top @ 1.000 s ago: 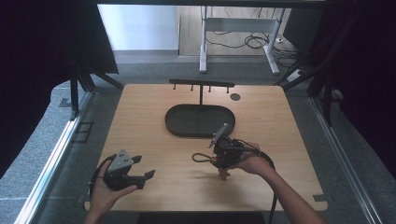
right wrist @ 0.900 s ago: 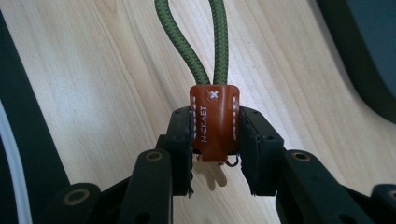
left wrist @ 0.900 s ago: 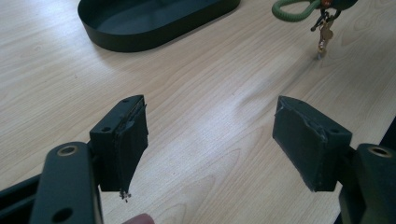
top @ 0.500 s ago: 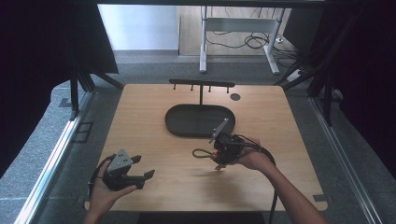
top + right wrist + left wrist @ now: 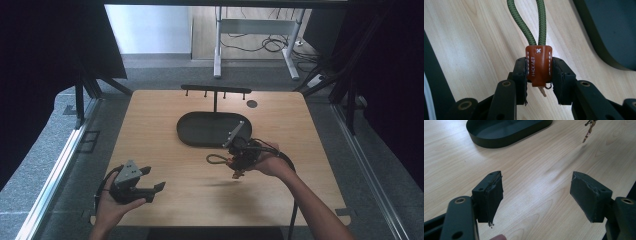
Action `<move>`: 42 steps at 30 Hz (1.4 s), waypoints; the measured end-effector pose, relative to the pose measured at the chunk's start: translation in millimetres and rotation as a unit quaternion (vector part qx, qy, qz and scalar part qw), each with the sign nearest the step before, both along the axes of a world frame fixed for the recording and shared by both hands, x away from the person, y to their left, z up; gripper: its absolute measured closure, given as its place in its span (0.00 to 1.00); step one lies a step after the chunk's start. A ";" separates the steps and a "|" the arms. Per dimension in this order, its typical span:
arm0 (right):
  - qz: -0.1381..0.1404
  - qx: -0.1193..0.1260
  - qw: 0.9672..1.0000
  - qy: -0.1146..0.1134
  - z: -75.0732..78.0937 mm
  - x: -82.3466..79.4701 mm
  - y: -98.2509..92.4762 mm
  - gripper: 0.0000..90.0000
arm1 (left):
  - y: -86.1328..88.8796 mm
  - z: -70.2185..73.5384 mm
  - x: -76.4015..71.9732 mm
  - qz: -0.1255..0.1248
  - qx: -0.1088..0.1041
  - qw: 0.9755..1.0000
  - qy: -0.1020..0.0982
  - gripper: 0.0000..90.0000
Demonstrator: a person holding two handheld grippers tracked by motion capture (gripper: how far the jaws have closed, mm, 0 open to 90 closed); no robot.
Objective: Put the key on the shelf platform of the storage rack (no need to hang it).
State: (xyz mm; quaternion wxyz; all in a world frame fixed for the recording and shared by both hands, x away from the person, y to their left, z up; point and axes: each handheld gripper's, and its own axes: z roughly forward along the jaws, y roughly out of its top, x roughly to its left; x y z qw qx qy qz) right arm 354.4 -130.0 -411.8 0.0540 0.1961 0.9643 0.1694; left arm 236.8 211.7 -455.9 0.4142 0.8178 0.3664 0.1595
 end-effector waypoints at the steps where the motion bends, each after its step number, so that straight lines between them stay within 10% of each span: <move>1: -0.002 0.000 1.000 -0.001 2.8 1.5 0.5 0.74 | -0.7 -0.3 0.2 -0.001 0.001 1.000 0.001 0.30; 42: -0.036 -0.020 0.999 -0.003 14.4 62.2 4.5 0.74 | 0.4 -0.8 0.6 -0.005 0.002 1.000 0.006 0.30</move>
